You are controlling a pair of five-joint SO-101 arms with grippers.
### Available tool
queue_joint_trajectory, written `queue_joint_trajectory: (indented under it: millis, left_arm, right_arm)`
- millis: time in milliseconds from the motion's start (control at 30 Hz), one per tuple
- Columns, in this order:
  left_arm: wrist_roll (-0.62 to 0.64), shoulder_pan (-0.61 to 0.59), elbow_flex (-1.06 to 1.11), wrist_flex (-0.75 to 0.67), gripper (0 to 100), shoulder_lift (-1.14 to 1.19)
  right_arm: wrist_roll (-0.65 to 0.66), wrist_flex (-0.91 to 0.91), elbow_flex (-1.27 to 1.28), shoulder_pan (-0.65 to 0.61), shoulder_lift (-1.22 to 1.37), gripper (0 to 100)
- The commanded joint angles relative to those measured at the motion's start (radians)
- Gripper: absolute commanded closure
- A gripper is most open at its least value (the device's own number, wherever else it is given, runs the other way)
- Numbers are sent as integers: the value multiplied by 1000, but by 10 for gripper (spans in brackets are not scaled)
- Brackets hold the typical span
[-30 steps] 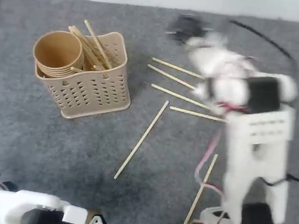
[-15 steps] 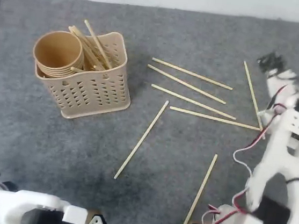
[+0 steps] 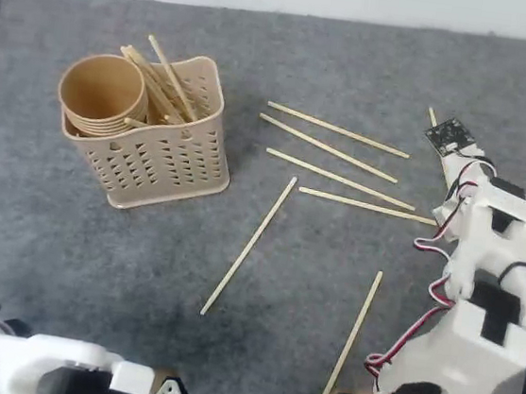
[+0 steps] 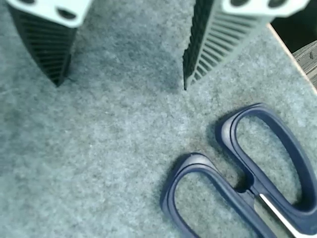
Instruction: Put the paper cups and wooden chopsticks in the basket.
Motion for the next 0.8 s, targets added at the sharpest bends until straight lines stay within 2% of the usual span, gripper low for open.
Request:
queue_joint_trajectory:
  millis: [0, 100, 200, 233, 400, 533, 633, 767]
  left_arm:
    - [-2, 15, 2, -11, 655, -23]
    - [-2, 15, 2, -11, 655, -23]
    - [-2, 15, 2, -11, 655, -23]
    - [-2, 15, 2, -11, 655, -23]
    - [-2, 15, 2, -11, 655, -23]
    - [-2, 15, 2, -11, 655, -23]
    - [-2, 15, 2, -11, 655, -23]
    - [-2, 15, 2, -11, 655, -23]
  right_arm:
    - [11, -15, -72, -24, 15, 790]
    - [12, -30, -83, -41, 35, 821]
    - [14, -30, -121, -44, 71, 976]
    - [12, -30, -138, -44, 88, 998]
    - [17, -21, -215, -36, 194, 907]
    - [18, -19, -259, -21, 259, 913]
    - [18, -18, -270, 2, 263, 998]
    - [18, 68, -310, 28, 180, 991]
